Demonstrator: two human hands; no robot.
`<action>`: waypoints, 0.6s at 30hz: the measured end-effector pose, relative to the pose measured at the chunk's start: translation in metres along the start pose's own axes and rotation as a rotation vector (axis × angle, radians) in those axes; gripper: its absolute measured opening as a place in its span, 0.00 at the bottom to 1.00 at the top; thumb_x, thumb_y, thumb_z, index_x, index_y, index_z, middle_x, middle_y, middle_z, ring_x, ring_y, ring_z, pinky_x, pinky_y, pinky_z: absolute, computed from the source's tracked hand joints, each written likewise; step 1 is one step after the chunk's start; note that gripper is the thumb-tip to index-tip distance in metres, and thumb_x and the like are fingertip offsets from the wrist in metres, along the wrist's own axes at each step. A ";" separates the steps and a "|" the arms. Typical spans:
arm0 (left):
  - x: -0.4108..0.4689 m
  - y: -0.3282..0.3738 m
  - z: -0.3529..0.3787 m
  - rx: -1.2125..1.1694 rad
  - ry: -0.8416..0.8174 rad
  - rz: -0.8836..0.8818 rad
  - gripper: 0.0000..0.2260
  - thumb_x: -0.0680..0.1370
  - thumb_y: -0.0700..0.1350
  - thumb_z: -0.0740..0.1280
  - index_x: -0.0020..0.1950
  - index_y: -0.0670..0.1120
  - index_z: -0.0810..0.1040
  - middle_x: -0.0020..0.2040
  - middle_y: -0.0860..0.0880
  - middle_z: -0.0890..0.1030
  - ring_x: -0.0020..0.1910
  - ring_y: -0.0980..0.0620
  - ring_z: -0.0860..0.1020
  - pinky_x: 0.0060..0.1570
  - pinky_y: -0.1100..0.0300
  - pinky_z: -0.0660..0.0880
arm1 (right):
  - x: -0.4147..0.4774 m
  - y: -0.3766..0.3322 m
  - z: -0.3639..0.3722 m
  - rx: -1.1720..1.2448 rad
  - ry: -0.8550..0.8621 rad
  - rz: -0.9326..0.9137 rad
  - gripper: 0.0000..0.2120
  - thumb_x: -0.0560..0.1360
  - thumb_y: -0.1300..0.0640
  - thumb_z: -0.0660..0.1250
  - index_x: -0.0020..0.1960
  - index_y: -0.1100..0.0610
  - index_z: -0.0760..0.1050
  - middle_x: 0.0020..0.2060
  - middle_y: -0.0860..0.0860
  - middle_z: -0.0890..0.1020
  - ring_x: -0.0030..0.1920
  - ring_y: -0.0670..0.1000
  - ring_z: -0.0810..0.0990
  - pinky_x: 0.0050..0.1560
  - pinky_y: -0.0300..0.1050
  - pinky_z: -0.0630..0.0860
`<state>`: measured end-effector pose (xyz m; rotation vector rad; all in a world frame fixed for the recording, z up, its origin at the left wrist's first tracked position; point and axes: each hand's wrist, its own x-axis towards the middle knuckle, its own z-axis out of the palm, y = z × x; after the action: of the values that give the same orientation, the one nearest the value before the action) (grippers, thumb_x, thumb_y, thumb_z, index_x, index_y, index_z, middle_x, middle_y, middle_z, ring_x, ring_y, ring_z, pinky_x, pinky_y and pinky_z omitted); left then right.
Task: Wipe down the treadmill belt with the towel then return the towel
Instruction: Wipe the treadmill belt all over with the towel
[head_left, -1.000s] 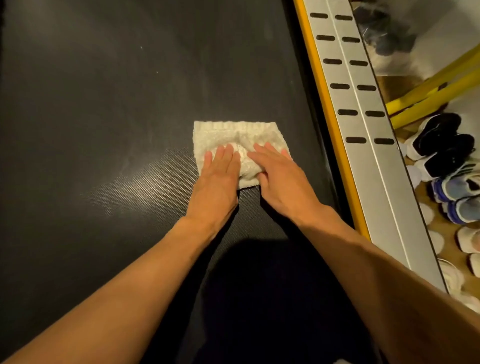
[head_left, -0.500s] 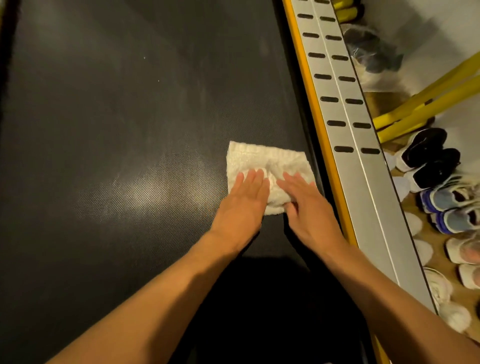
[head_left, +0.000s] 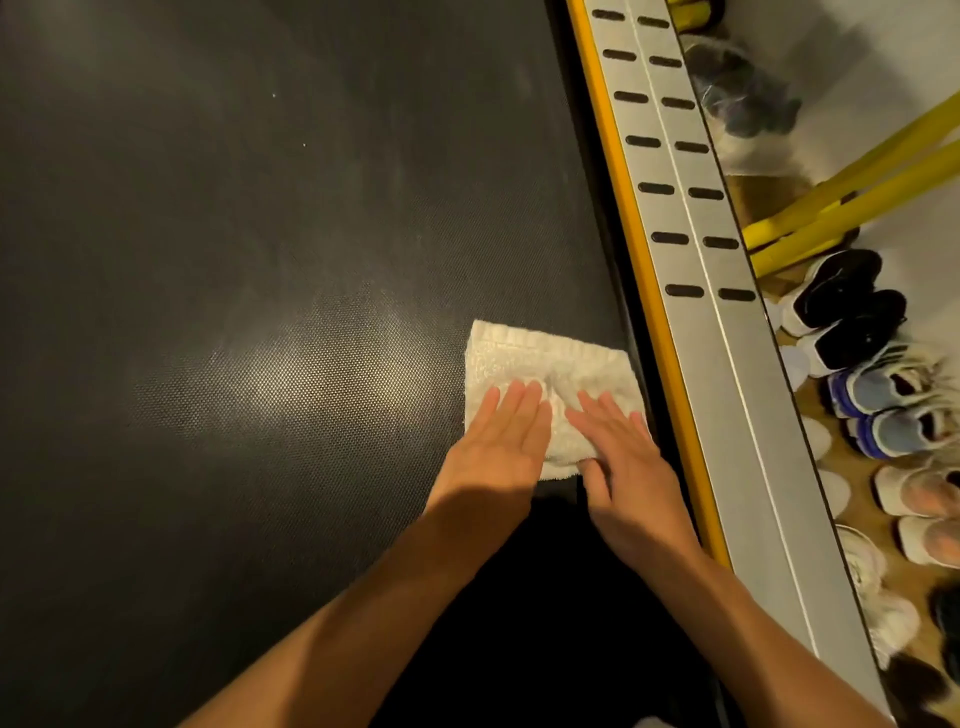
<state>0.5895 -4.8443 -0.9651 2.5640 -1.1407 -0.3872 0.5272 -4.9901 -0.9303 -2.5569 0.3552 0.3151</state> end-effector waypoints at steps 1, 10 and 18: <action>-0.007 -0.002 0.003 0.002 0.007 0.024 0.20 0.74 0.36 0.53 0.61 0.34 0.77 0.64 0.36 0.76 0.64 0.38 0.74 0.64 0.41 0.67 | -0.005 0.000 0.003 0.007 -0.024 -0.002 0.21 0.78 0.49 0.53 0.70 0.38 0.59 0.69 0.32 0.53 0.68 0.26 0.44 0.69 0.29 0.34; -0.001 -0.018 -0.018 -0.009 0.058 -0.016 0.26 0.72 0.38 0.51 0.69 0.38 0.70 0.71 0.40 0.69 0.71 0.42 0.66 0.71 0.48 0.50 | 0.014 -0.006 0.011 0.006 0.053 -0.110 0.21 0.80 0.56 0.59 0.72 0.48 0.65 0.71 0.37 0.58 0.69 0.26 0.46 0.70 0.30 0.36; -0.059 -0.044 -0.003 -0.067 0.096 -0.016 0.26 0.73 0.36 0.52 0.71 0.41 0.68 0.72 0.44 0.68 0.73 0.46 0.64 0.73 0.50 0.57 | 0.004 -0.013 0.021 -0.043 -0.022 -0.342 0.26 0.72 0.61 0.61 0.70 0.57 0.69 0.71 0.50 0.69 0.73 0.51 0.62 0.75 0.51 0.53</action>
<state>0.5826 -4.7714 -0.9719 2.5066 -1.0563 -0.2973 0.5313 -4.9690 -0.9428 -2.5954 -0.0993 0.2233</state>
